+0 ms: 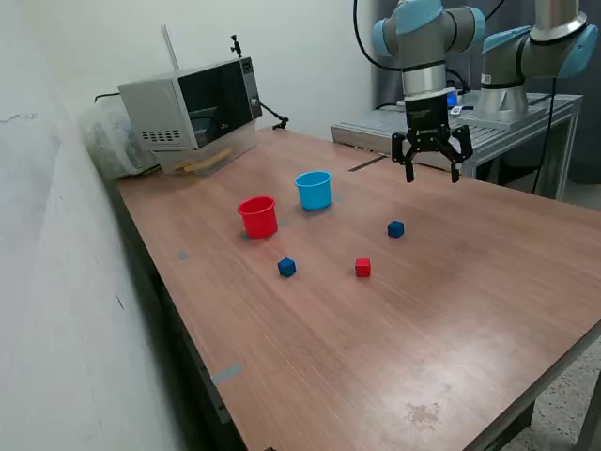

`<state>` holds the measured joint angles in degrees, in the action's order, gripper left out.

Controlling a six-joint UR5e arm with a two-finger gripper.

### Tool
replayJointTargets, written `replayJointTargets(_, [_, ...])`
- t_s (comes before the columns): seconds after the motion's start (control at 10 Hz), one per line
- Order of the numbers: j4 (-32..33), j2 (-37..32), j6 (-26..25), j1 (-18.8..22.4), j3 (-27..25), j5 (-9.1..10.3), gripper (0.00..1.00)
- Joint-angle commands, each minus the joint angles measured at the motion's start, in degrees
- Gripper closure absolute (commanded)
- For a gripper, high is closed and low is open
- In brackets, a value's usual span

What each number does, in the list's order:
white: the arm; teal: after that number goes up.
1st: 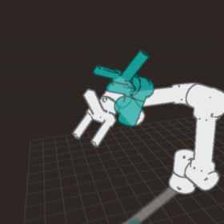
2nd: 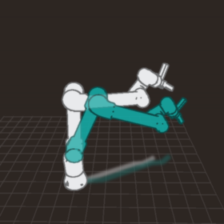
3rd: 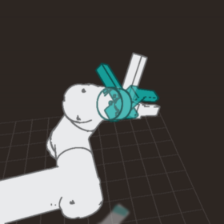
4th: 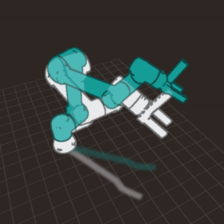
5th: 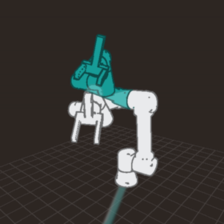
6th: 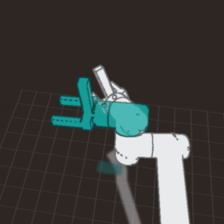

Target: Place red objects in the red bin, and blue objects in the blue bin.

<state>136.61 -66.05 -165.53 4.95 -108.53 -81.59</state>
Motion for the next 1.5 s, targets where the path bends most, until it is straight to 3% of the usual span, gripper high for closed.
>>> replayJointTargets(0.0, [-0.02,5.76,7.04,0.94,1.39,0.47,0.00])
replayJointTargets(0.4, [-0.02,9.62,7.68,-2.83,5.86,0.12,0.00])
replayJointTargets(0.7, [-0.11,11.55,6.02,-3.28,11.57,-0.32,0.00])
replayJointTargets(1.2, [0.50,12.62,4.34,-4.86,11.41,-0.76,0.00])
replayJointTargets(1.4, [0.24,14.01,0.85,-4.77,12.29,-6.18,0.00])
